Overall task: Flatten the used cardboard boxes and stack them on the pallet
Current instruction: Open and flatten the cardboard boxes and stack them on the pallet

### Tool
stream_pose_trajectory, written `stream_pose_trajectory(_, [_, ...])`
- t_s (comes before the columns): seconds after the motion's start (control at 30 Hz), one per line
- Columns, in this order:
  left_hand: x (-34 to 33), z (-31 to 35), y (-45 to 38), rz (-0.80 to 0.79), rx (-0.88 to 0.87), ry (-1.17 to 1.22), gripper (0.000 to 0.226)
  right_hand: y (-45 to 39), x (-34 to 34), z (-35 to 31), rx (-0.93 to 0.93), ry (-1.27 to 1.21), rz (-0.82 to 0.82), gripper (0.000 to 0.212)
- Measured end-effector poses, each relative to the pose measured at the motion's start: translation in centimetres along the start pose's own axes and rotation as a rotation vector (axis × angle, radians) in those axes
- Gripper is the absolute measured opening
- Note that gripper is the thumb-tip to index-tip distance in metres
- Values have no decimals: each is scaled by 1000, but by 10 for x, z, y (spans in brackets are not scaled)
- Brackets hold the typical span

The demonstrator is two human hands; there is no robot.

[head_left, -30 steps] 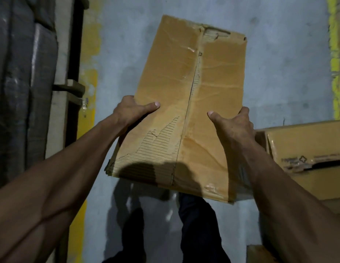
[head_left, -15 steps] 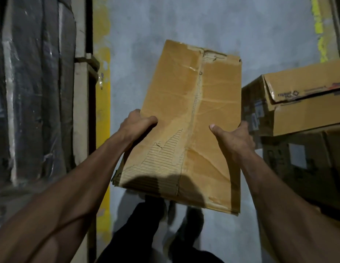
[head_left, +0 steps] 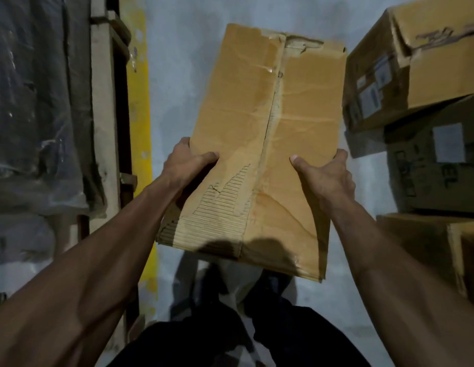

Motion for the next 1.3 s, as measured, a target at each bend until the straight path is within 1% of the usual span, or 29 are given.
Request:
stream_pose_trajectory(0.1, [-15,-27,-12,57,-35,-9,78,-1,-30,25,18,-27,25,94])
stream_pose_trajectory(0.23, [-42,-70,-27,99,-77,-12,77,-6,-72,64,28,-14,71,94])
stream_pose_trajectory(0.37, [-53,-92,-30,205,-137,-39,64,-7,-86,78,102,5,152,94])
stream_pose_trajectory(0.47, [-53,-95,-30,219,-118,-35,56,-8,-85,80,129,10,155,93])
stream_pose_trajectory(0.63, [-55,-116,-21,163,-125,-13,72,4,-84,85,120,-71,129,92])
stream_pose_trajectory(0.73, [-57,-130,-10,114,-145,8,64,21,-85,100,113,-120,115,87])
stream_pose_trajectory(0.8, [-59,-143,4,87,-131,1,61,42,-88,118,73,-142,104,83])
stream_pose_trajectory(0.93, [-68,-182,47,59,-74,100,90,96,-97,171,-51,-225,69,79])
stream_pose_trajectory(0.97, [-71,-191,55,55,-67,142,91,106,-98,182,-83,-248,72,78])
stream_pose_trajectory(1.03, [-77,-204,61,43,-55,242,83,117,-101,197,-112,-311,72,77])
stream_pose_trajectory(1.13, [-80,-202,63,-13,-62,362,54,119,-104,203,-110,-388,73,72])
stream_pose_trajectory(1.2, [-83,-201,59,-18,-54,388,41,116,-106,204,-97,-423,73,69])
stream_pose_trajectory(1.23, [-84,-201,57,-19,-48,389,39,115,-107,205,-92,-430,72,68])
stream_pose_trajectory(1.3, [-83,-201,56,-33,-42,367,44,114,-106,204,-97,-420,72,68])
Point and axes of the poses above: each hand's wrist, its own y-axis away from the middle knuckle, its own x-axis out of the back of the hand, z = x × y, the point moved 4 cm from there along -y, towards the middle knuckle, and after that the axes turned 13 degrees about -y, right-handed, at the moved point
